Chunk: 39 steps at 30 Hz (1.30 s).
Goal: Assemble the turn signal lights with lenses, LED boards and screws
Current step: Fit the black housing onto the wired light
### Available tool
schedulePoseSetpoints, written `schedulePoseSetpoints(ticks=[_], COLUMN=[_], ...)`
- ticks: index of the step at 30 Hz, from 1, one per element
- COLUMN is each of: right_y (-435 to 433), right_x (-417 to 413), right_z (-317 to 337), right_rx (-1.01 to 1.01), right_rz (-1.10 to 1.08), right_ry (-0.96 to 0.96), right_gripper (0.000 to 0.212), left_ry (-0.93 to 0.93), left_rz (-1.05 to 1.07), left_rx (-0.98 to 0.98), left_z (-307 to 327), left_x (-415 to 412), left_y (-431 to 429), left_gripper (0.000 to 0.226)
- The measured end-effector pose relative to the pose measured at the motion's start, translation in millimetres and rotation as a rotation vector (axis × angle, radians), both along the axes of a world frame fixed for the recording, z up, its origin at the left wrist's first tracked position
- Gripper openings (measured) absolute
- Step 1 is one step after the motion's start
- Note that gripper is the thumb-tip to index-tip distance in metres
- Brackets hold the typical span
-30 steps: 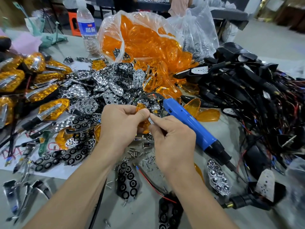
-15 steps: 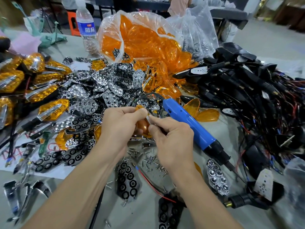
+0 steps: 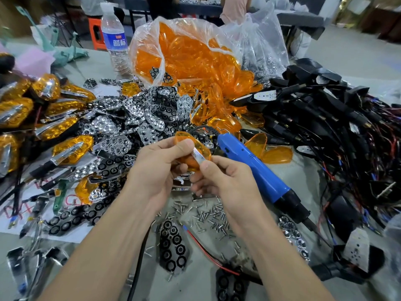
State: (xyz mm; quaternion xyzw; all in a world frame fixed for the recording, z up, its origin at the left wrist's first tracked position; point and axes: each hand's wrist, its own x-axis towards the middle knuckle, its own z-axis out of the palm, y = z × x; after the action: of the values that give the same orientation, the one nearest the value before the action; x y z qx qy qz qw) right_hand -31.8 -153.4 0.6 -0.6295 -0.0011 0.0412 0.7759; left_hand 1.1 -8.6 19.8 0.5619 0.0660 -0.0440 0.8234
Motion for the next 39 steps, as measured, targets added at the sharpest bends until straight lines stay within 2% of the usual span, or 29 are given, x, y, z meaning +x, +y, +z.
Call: schedulePoseSetpoints(ticks=[4, 6, 9, 11, 14, 15, 18, 21, 24, 27, 29, 31, 34, 39], right_y=[-5, -13, -33, -48, -58, -56, -53, -67, -100, -141, -163, -170, -170, -165], right_x=[1, 2, 1, -3, -13, -18, -29, -31, -20, 8, 31, 44, 50, 53], right_z=[3, 8, 15, 18, 19, 19, 21, 41, 63, 83, 84, 74, 52, 47], right_rx=[-0.05, -0.138, -0.493, -0.709, -0.945, -1.003, -1.176, -1.103, -1.252, -1.363, -1.516, -1.599, -1.507, -1.521], right_rz=[0.019, 0.026, -0.042, -0.095, -0.085, -0.057, 0.079, 0.155, -0.123, -0.358, -0.325, -0.277, -0.386, -0.487], right_ry=[-0.016, -0.015, -0.077, -0.136, -0.142, -0.117, -0.086, -0.035, -0.07, -0.014, 0.161, 0.259, 0.269, 0.243], right_gripper=[0.014, 0.011, 0.007, 0.013, 0.031, 0.034, 0.041, 0.041, 0.035, 0.031, 0.031, 0.037, 0.037, 0.029], left_ry=[-0.031, -0.039, -0.089, -0.133, -0.127, -0.133, -0.251, -0.485, -0.557, -0.508, -0.501, -0.466, -0.391, -0.346], left_rz=[-0.009, -0.033, -0.046, -0.037, -0.075, -0.082, -0.203, -0.344, -0.332, -0.272, -0.228, -0.167, -0.103, -0.074], left_rx=[0.028, 0.075, 0.345, 0.49, 0.432, 0.466, 0.8, 1.057, 1.204, 1.238, 1.195, 1.144, 1.098, 1.046], left_z=[0, 1, 0, 0, 5, 5, 0, -9, -16, -19, -18, -17, -16, -17], left_x=[-2, -3, -3, -5, -10, -11, -16, -27, -30, -28, -26, -23, -21, -19], left_y=[1, 0, -2, -2, -5, -7, -17, -37, -49, -47, -45, -43, -41, -37], left_gripper=[0.008, 0.012, 0.025, 0.031, 0.016, 0.015, 0.019, 0.034, 0.052, 0.056, 0.054, 0.051, 0.043, 0.032])
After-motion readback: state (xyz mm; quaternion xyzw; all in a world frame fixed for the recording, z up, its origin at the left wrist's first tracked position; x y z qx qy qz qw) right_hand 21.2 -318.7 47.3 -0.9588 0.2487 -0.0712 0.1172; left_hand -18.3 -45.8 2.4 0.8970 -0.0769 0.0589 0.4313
